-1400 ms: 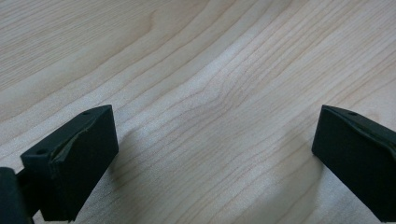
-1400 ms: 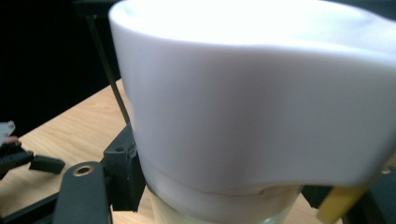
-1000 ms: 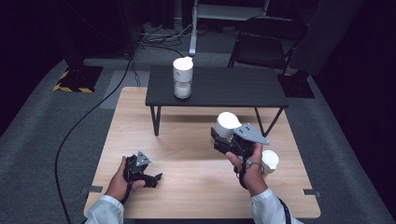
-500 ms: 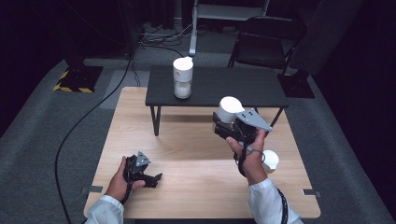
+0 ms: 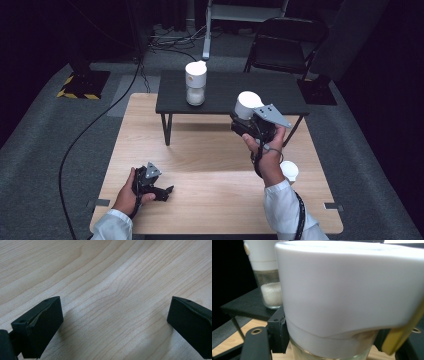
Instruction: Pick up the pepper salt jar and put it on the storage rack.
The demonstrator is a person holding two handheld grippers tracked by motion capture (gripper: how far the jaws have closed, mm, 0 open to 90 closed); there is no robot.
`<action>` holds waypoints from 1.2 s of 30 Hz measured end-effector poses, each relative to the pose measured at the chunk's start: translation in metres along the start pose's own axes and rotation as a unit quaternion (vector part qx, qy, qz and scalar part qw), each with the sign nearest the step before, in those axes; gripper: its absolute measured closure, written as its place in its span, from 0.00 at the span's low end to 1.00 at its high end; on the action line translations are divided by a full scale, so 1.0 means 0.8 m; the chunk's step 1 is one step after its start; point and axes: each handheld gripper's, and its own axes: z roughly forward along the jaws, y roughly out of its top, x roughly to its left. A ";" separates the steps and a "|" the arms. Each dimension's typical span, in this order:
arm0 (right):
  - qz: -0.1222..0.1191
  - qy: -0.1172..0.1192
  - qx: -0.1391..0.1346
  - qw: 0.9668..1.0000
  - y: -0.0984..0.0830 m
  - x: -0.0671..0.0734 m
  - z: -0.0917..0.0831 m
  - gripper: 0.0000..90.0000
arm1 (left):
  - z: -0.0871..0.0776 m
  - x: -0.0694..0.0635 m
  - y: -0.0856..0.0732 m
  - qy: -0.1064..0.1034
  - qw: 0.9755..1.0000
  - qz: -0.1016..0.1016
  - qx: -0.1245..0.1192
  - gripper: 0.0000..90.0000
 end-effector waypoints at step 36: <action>-0.011 -0.036 -0.015 0.999 0.043 0.010 0.051 0.33 | 0.000 0.000 0.000 -0.001 1.000 0.001 0.001 0.00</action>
